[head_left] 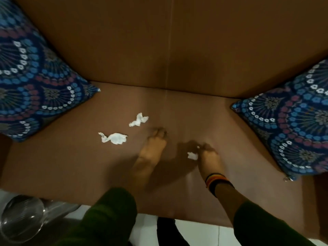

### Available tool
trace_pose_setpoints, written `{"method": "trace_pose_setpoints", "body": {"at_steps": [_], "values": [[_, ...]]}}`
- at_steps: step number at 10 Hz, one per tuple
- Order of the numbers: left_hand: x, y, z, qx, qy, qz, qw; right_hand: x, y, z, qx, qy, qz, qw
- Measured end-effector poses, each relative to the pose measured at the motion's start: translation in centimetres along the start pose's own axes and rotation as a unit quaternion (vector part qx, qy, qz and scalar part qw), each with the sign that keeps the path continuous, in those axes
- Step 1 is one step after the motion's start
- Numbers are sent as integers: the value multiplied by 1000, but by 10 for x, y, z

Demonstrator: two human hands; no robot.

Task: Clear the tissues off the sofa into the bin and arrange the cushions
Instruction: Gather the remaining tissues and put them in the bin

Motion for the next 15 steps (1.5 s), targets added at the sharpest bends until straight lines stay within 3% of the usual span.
{"method": "trace_pose_setpoints", "body": {"at_steps": [1, 2, 3, 4, 5, 6, 8, 9, 10, 12, 15], "values": [[-26, -15, -13, -39, -51, -33, 997, 8, -25, -7, 2, -28, -51, 998], [-50, -56, -14, -120, -29, -67, 990, 48, -65, -19, 7, -45, -119, 992], [-64, -103, -12, -215, 17, -154, 964, 87, -111, -26, 49, -76, -151, 984], [-58, -141, -13, -209, 39, -217, 953, 130, -154, -22, 49, -119, -196, 972], [-44, -160, -7, -210, 11, -264, 941, 141, -177, -14, -12, -144, -173, 974], [-40, -157, 2, -231, 13, -305, 924, 134, -174, 5, -17, -141, -175, 974], [-106, -158, 24, -312, 13, -308, 899, 63, -191, 34, 3, -194, -189, 962], [-163, -188, 20, -396, 40, -372, 838, 30, -236, 45, 31, -205, -193, 959], [-218, -240, 16, -412, 49, -442, 795, 12, -301, 62, 66, -197, -202, 957], [-300, -372, 53, -369, 52, -538, 756, -11, -446, 140, 110, -208, -217, 948], [-357, -509, 179, -389, 62, -582, 711, -29, -596, 314, 28, -249, -300, 920]]}}
Point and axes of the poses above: each hand's wrist, its own x-axis towards the middle knuckle, its own z-axis out of the palm, y = z × x, the point moved 1 cm from there along x, towards the middle knuckle, and after that the axes turned 14 degrees about -z, right-handed, at the moved point
